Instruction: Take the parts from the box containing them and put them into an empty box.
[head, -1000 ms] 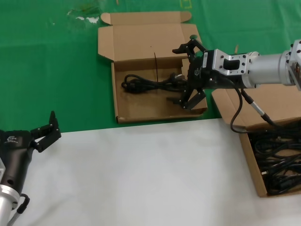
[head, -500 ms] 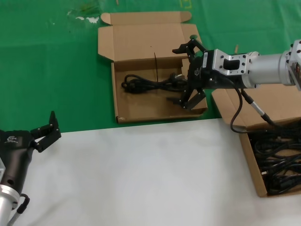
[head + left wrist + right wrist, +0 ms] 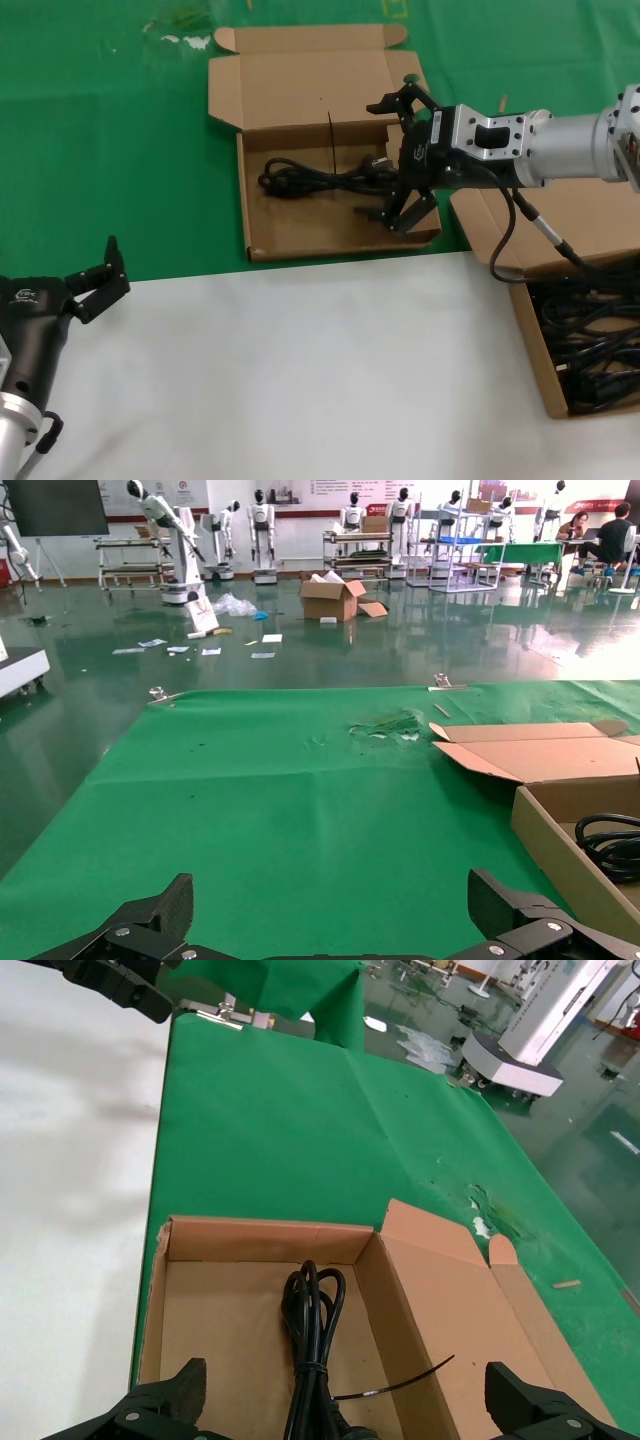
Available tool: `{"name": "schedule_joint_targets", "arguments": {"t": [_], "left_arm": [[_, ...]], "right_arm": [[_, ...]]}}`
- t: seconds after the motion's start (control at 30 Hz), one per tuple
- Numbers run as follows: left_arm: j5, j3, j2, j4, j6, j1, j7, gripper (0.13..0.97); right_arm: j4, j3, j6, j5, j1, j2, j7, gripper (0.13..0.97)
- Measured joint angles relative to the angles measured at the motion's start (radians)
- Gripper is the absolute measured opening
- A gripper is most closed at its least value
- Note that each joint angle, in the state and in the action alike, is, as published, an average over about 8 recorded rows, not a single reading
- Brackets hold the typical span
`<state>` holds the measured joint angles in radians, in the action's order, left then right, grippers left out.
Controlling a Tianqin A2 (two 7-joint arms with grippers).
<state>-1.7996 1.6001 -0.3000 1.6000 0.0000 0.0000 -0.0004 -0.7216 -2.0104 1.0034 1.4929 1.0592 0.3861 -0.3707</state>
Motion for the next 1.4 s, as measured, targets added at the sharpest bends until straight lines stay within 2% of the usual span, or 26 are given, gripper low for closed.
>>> {"name": "schedule_joint_targets", "arguments": {"t": [0.37, 1.4], "left_arm": [[0.0, 0.0, 0.0, 0.0, 0.0, 0.0, 0.0, 0.966], [0.0, 0.0, 0.0, 0.0, 0.0, 0.0, 0.0, 0.966]], "right_arm": [[-0.058, 0.027, -0.066, 0.02, -0.07, -0.006, 0.024, 0.966], [-0.415, 0.194, -0.474, 0.145, -0.501, -0.041, 0.175, 0.966]]}}
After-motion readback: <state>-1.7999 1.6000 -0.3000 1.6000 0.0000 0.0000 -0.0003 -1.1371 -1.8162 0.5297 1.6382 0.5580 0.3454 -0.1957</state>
